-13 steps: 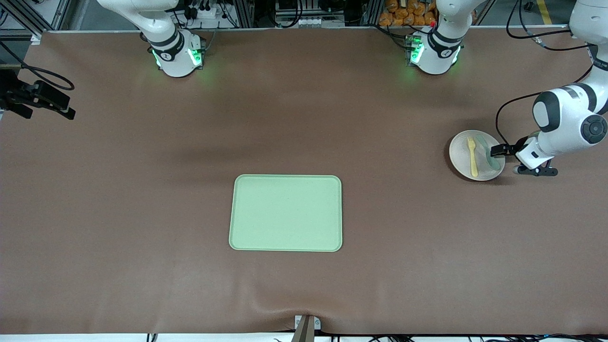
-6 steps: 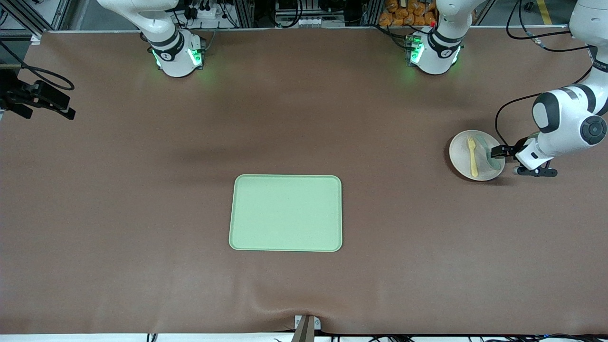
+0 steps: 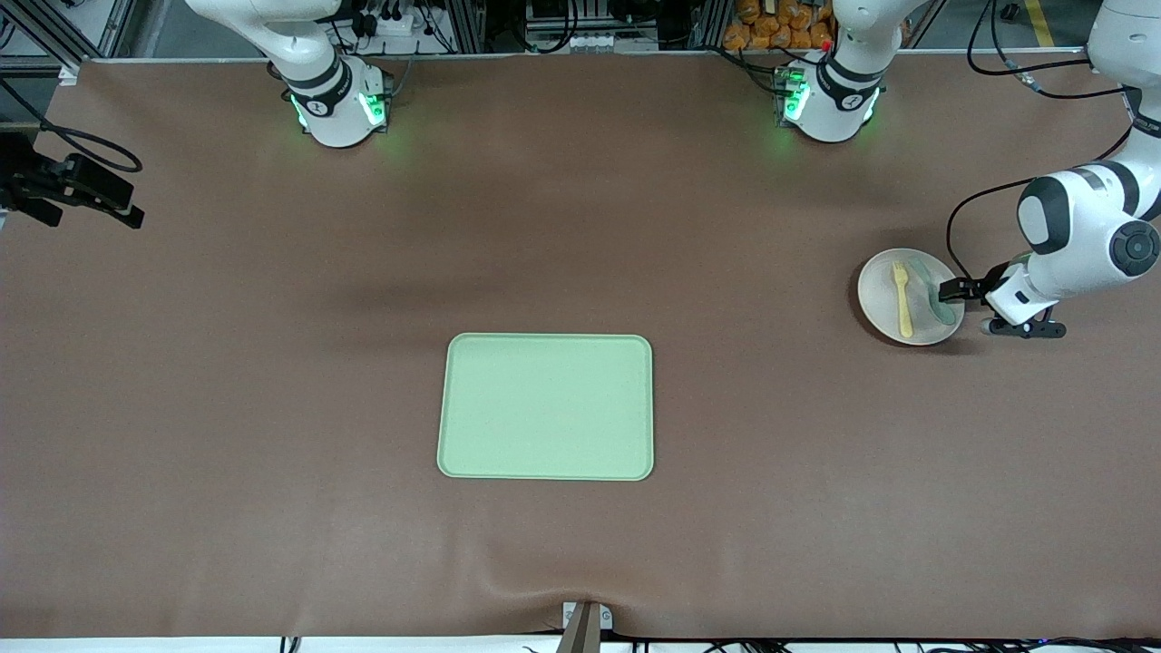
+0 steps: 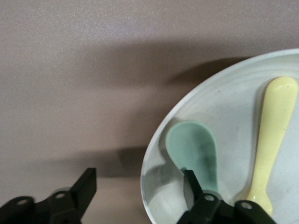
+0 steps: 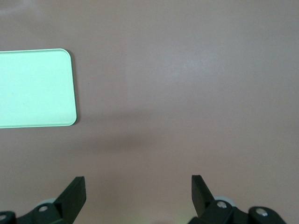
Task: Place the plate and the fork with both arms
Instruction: 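Close the left gripper on the white plate's rim, then carry the plate with the left gripper onto the green tray, then open the left gripper and lift it off the plate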
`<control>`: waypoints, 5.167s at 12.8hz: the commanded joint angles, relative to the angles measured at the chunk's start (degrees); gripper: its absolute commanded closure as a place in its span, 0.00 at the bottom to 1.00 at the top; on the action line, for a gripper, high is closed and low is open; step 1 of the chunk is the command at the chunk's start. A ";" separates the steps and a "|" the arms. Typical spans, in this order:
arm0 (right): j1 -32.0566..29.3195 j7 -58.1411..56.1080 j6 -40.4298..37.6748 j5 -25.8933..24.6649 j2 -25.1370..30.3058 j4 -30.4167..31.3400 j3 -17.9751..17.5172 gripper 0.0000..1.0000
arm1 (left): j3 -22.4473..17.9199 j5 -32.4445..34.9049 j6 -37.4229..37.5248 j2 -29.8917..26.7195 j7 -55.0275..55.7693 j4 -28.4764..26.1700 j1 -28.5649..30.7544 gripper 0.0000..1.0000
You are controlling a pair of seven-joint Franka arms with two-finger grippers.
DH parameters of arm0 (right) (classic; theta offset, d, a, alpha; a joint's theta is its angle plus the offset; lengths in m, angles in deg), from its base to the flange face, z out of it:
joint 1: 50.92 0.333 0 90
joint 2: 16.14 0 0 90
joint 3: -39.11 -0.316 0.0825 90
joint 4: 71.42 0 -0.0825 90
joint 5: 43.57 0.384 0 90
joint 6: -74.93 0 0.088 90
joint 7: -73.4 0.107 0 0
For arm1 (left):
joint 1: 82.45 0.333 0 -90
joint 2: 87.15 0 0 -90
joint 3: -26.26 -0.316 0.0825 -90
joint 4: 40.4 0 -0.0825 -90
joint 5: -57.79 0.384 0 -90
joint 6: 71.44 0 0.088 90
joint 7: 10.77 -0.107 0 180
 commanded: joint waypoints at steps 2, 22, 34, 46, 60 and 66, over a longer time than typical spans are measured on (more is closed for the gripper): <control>-1.17 -0.79 -0.06 1.04 0.47 0.26 -0.54 0.00 | 0.49 -0.76 -0.19 -1.07 0.45 -0.59 0.73 0.60; -1.17 -0.79 0.03 1.13 0.47 0.26 -0.54 0.00 | 11.21 -16.93 13.69 3.14 11.93 23.29 -8.20 1.00; -1.17 -0.79 0.03 1.13 0.47 0.26 -0.54 0.00 | 8.58 -16.49 8.97 25.11 57.57 49.59 -47.32 1.00; -0.55 -0.79 0.30 1.13 -0.58 0.08 -0.63 0.00 | 7.26 -16.41 -2.92 30.83 65.49 49.42 -53.76 1.00; 5.24 -2.90 5.64 5.53 -11.19 -4.03 -0.89 0.00 | 5.58 -7.27 11.03 11.95 66.99 48.98 -45.51 0.00; 13.33 2.29 12.05 4.56 -22.72 -11.17 -0.80 0.00 | 6.20 -5.77 27.65 3.25 55.67 45.47 -38.83 0.00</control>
